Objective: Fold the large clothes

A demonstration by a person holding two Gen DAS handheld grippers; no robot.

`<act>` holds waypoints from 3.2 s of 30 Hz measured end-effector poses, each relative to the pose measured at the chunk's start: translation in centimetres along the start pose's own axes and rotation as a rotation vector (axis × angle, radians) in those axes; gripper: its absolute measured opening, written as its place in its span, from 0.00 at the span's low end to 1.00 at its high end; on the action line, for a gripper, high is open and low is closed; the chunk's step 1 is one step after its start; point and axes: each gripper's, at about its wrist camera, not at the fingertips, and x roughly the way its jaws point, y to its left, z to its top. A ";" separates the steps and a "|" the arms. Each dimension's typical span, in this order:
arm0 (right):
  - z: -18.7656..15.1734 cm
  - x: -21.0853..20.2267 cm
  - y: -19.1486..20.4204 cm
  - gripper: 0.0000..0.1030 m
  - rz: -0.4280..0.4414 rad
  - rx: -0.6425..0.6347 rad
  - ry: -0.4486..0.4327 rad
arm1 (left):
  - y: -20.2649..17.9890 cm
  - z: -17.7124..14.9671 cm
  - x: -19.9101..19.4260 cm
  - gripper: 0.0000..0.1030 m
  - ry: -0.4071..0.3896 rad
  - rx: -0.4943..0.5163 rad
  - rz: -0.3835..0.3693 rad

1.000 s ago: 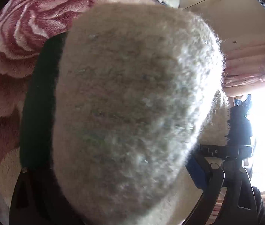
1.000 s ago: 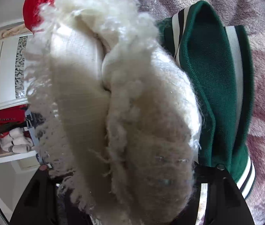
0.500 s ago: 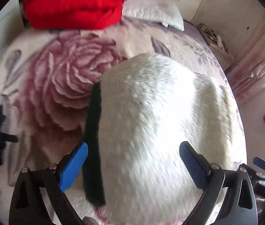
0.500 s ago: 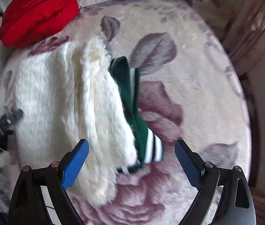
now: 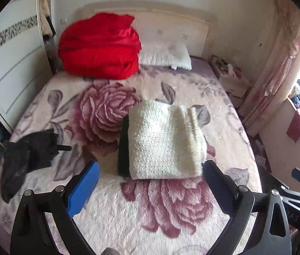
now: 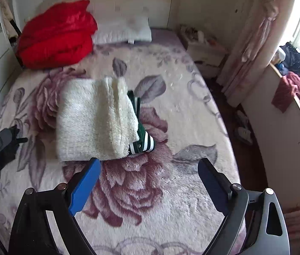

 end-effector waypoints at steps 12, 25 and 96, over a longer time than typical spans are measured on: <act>-4.7 -26.2 -3.7 0.92 -0.010 0.005 -0.191 | -2.9 -3.0 -20.9 0.97 -0.119 0.008 0.049; -8.8 -40.0 -5.8 0.92 0.029 0.020 -0.310 | -3.5 -5.0 -29.0 0.97 -0.215 0.012 0.078; -9.9 -42.0 -6.1 0.96 0.091 -0.013 -0.345 | -4.3 -5.5 -32.0 0.97 -0.234 0.009 0.155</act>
